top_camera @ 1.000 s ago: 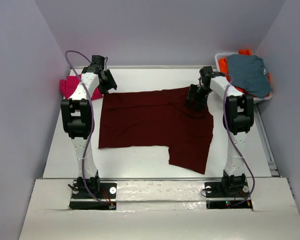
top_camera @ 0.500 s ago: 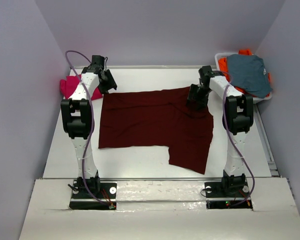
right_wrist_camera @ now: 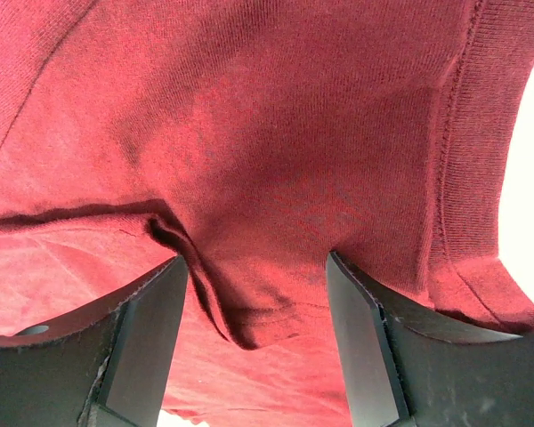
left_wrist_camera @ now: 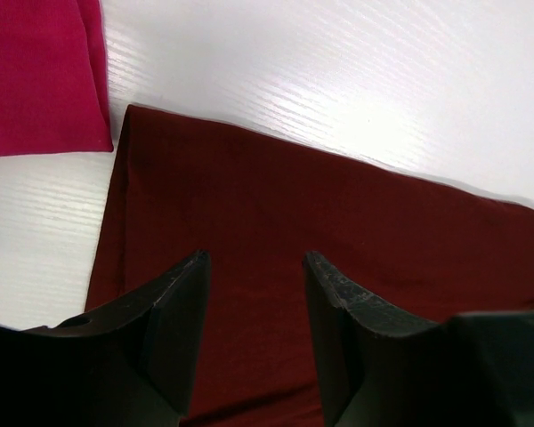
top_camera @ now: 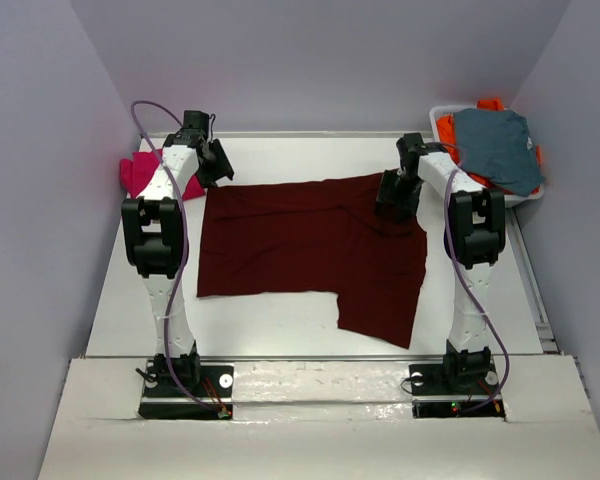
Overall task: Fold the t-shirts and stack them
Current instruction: Fold the tshirt
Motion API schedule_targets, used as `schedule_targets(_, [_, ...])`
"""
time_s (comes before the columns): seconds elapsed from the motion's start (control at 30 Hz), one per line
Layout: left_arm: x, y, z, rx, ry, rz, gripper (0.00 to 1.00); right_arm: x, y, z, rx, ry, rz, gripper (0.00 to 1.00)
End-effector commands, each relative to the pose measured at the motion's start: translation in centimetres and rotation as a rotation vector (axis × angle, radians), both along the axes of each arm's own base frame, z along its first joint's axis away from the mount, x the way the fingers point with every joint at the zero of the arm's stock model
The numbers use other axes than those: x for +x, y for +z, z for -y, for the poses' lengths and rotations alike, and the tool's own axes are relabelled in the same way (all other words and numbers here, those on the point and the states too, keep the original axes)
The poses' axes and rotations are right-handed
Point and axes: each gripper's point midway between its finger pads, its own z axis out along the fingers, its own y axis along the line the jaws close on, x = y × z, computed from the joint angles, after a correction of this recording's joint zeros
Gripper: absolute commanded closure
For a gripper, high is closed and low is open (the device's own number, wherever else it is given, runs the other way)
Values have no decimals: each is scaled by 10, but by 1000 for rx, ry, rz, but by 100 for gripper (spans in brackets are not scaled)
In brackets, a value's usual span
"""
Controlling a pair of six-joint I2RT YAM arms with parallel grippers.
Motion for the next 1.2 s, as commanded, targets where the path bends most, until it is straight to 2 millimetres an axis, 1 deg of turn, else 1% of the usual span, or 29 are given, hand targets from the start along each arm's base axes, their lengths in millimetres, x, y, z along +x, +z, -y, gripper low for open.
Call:
schedule_targets(0.0, [-4,25,-1,15,-12,45,43,-2,-6,11,-56,-10,-19,30])
schedule_targets(0.03, [-5,25,-1,15,-12,43,43,-2,-7,11,-58,-12,-21,30])
schedule_targets(0.07, [-4,25,-1,15,-12,45,43,-2,-7,17,-68,-25,-21,30])
schedule_targets(0.17, [-4,24,-1,15,-12,43,43,-2,-11,20,-82,-26,-24,30])
schedule_targets(0.2, [-5,24,-1,16,-13,43,43,-2,-13,25,-88,-36,-31,30])
schedule_targets(0.27, [-5,24,-1,15,-12,43,43,-4,-15,25,-90,-35,-37,30])
schedule_targets(0.3, [-5,23,-1,16,-13,40,43,-3,-14,30,-93,-45,-36,29])
schedule_targets(0.43, [-5,22,-1,15,-14,38,43,-4,-14,32,-105,-49,-37,29])
schedule_targets(0.47, [-5,22,0,14,-15,38,43,-3,-15,37,-109,-59,-39,29])
schedule_targets(0.67, [-5,19,0,14,-15,32,43,-2,-11,36,-105,-55,-34,29])
schedule_targets(0.73, [-5,19,0,14,-15,31,43,-1,-7,33,-87,-51,-34,29])
schedule_targets(0.87, [-6,17,0,13,-16,29,43,9,16,19,-10,-34,20,29])
schedule_targets(1.03, [-5,17,0,12,-14,31,43,12,39,13,26,-10,61,29])
schedule_targets(1.17, [-5,16,0,10,-14,27,43,12,46,8,55,3,75,29])
